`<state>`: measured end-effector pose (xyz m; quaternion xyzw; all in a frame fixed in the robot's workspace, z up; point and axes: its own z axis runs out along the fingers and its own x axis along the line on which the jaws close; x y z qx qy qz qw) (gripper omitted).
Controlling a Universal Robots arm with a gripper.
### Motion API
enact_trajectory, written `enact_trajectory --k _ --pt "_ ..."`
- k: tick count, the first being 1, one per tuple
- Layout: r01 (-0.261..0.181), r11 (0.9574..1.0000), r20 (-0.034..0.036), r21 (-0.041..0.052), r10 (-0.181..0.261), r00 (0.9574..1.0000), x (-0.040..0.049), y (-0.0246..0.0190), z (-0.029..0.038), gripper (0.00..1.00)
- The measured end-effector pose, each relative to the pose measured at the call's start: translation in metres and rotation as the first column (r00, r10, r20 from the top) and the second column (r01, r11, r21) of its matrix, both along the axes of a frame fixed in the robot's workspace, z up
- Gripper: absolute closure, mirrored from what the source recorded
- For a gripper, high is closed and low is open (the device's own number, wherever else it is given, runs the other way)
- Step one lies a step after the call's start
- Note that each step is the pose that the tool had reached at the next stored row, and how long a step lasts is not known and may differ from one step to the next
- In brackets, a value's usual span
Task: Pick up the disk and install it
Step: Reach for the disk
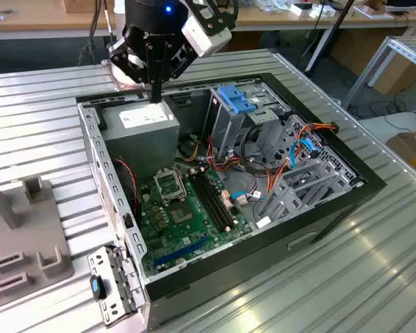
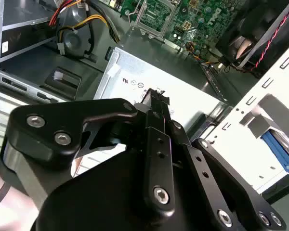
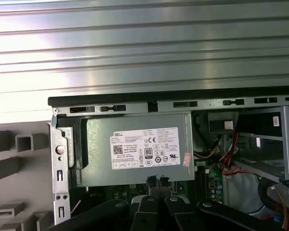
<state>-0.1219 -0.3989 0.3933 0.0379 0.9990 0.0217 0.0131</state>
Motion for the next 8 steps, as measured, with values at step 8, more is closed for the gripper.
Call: enact_trajectory --k 8 --pt "0.000 1.0000 0.0000 0.0000 0.000 1.0000 0.0000 0.0000 0.0000 0.89"
